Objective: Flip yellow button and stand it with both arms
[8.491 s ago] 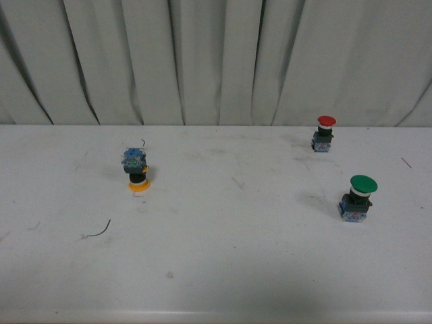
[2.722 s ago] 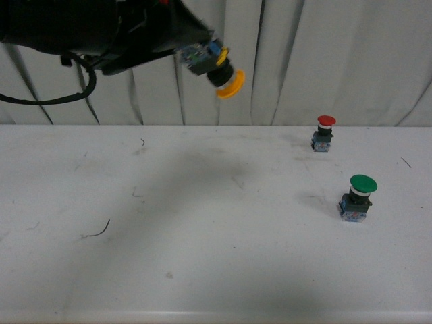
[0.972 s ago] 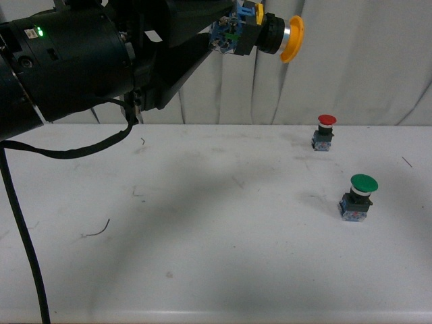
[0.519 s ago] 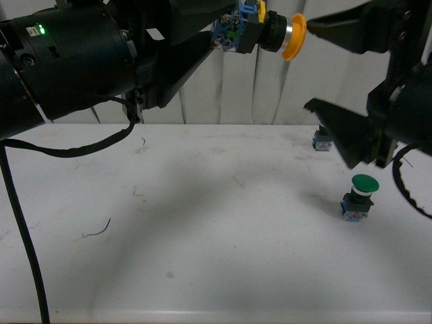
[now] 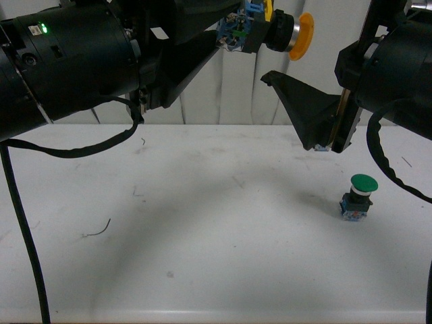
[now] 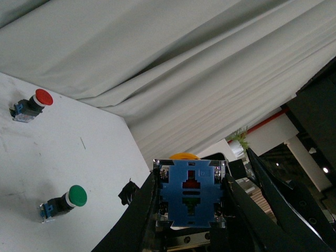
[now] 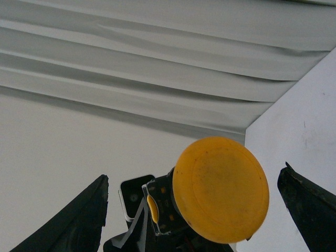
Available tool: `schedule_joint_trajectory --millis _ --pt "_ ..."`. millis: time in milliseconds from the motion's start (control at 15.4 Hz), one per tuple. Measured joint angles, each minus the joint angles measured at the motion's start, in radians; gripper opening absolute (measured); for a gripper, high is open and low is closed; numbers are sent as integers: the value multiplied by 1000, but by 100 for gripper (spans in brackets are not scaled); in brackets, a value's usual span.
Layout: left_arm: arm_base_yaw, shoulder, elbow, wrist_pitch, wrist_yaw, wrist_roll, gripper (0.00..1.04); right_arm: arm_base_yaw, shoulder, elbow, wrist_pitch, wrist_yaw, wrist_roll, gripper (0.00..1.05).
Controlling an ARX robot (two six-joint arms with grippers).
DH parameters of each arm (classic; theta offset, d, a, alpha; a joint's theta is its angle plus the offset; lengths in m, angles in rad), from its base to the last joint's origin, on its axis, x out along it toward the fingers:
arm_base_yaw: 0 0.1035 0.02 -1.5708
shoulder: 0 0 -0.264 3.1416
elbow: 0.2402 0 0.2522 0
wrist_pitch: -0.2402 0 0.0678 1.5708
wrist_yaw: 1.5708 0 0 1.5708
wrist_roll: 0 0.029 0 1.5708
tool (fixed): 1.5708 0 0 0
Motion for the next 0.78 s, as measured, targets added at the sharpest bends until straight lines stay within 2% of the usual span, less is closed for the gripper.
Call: schedule_joint_trajectory --millis 519,583,778 --pt "2 -5 -3 -1 -1 0 30 13 95 127 -3 9 35 98" --pt "3 -5 -4 -1 -2 -1 30 18 96 128 -6 14 48 93" --pt "10 -5 -6 -1 -2 -6 30 24 95 124 -3 17 64 60"
